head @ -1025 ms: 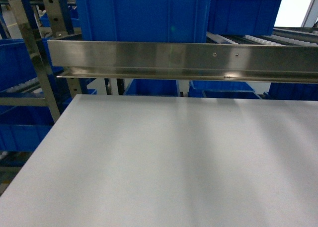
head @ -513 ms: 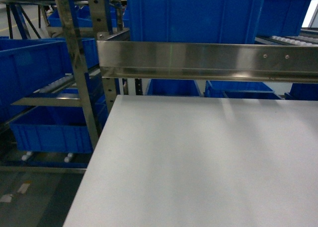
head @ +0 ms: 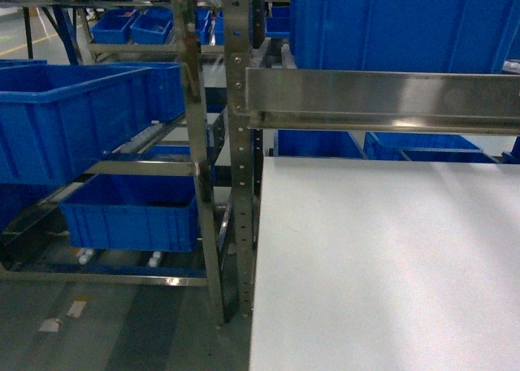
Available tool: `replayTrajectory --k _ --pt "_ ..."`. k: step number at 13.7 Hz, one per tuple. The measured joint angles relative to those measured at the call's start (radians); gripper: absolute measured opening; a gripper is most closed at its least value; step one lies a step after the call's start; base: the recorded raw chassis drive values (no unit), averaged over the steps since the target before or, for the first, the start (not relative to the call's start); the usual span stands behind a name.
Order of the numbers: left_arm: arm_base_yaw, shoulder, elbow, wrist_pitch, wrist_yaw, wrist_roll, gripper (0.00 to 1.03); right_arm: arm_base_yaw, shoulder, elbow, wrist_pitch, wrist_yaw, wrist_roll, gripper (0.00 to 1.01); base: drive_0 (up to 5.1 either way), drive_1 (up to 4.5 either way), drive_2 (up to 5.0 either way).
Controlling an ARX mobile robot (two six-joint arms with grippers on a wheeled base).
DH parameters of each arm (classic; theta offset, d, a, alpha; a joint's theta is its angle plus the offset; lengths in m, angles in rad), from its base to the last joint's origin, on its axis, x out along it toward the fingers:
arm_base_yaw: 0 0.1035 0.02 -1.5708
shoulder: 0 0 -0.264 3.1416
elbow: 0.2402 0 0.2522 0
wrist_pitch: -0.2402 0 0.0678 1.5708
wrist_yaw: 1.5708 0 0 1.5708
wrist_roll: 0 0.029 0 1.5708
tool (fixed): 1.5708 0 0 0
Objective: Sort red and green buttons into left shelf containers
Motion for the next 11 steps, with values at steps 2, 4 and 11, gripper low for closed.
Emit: replayTrajectory --k 2,4,11 --pt "0.0 0.0 0.0 -0.001 0.0 0.0 0.25 0.0 0.0 0.0 0.001 0.0 0.0 0.34 -4.9 2.43 2.4" --pt "0.0 0.0 0.0 -0.002 0.0 0.0 0.25 0.0 0.0 0.0 -0.001 -0.001 0.0 0.34 -5.0 2.35 2.3" --pt "0.0 0.0 0.0 -0.001 0.0 0.0 0.25 0.0 0.0 0.0 0.003 -0.001 0.0 0.34 -4.9 2.5 2.5"
